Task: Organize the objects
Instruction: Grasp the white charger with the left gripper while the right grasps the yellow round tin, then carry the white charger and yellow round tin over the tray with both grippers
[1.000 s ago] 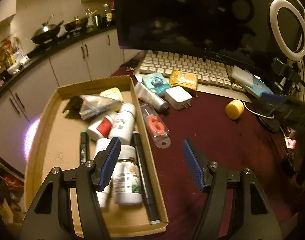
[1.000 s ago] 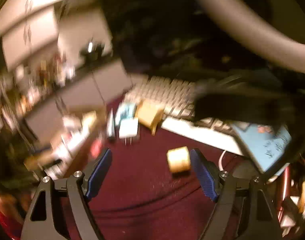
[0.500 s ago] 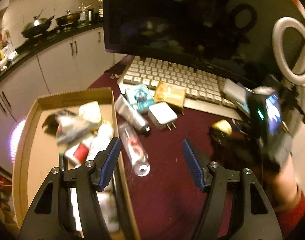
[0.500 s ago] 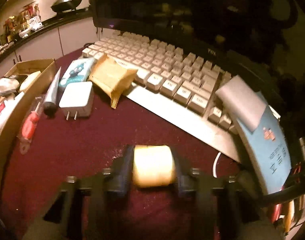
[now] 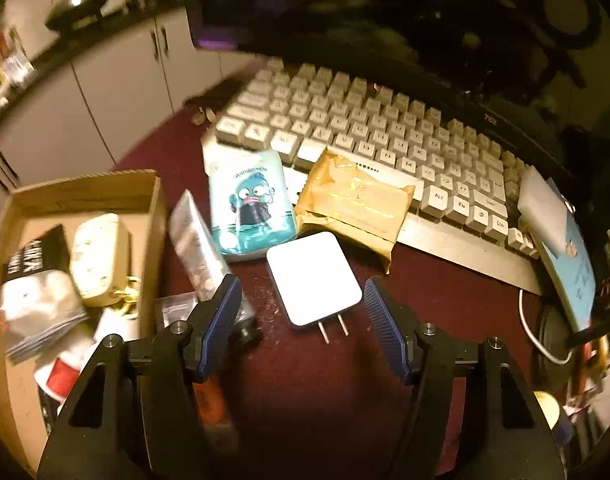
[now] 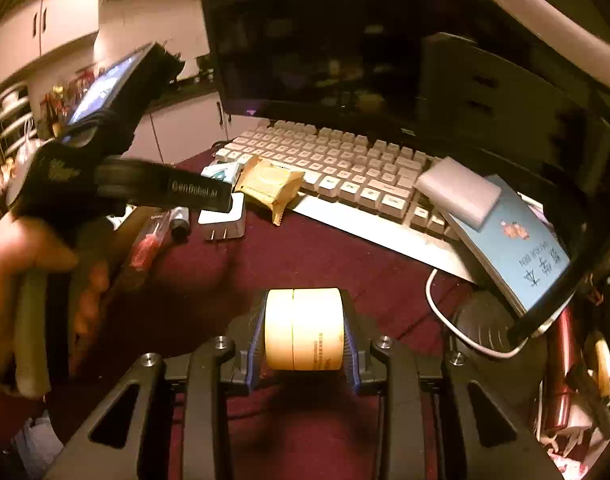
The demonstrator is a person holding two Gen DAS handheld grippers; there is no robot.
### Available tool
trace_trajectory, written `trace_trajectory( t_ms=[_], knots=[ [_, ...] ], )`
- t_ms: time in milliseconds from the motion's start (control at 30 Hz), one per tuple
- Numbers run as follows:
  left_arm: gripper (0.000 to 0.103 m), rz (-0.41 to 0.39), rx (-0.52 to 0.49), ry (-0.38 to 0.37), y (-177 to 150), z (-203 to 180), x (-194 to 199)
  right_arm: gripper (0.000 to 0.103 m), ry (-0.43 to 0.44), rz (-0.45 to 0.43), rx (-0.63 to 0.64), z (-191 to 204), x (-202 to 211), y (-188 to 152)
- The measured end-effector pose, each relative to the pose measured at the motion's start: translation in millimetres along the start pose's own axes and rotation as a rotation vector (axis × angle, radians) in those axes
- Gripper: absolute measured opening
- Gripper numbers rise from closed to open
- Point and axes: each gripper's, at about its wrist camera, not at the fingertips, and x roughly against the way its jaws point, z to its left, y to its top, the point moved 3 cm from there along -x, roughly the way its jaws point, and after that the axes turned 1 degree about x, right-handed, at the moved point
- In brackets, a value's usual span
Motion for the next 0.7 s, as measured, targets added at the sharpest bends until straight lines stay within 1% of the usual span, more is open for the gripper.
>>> trace_trajectory(
  t_ms=[33, 67, 133, 300, 333, 367, 400, 467, 567, 700],
  knots=[
    [0.065, 0.018, 0.003, -0.005, 3, 0, -4, 0.032, 0.004, -0.005, -0.007, -1, 0, 1],
    [0.065, 0.018, -0.004, 0.004, 6, -2, -5, 0.032, 0.009, -0.011, -0.011, -2, 2, 1],
    [0.065, 0.021, -0.027, 0.038, 8, -6, -10, 0.032, 0.017, -0.021, -0.014, -2, 4, 2],
    [0.066, 0.054, -0.053, 0.081, 9, -13, -28, 0.032, 0.045, -0.032, -0.016, 2, 5, 3],
    [0.065, 0.069, -0.069, 0.095, 8, -16, -33, 0.032, 0.045, -0.034, -0.016, 2, 5, 3],
    [0.056, 0.065, -0.099, 0.106, 6, -20, -36, 0.032, 0.044, -0.035, -0.016, 2, 4, 3],
    [0.054, 0.070, -0.111, 0.112, 5, -21, -38, 0.032, 0.043, -0.036, -0.015, 2, 4, 3],
    [0.054, 0.057, -0.109, 0.103, 4, -21, -38, 0.032, 0.044, -0.038, -0.019, 2, 6, 2],
    [0.048, 0.050, -0.129, 0.084, -2, -21, -32, 0.032, 0.044, -0.037, -0.024, 1, 5, 2],
    [0.045, 0.053, -0.171, 0.035, -31, -26, -16, 0.032, 0.043, -0.051, -0.030, -2, 8, 3]
  ],
)
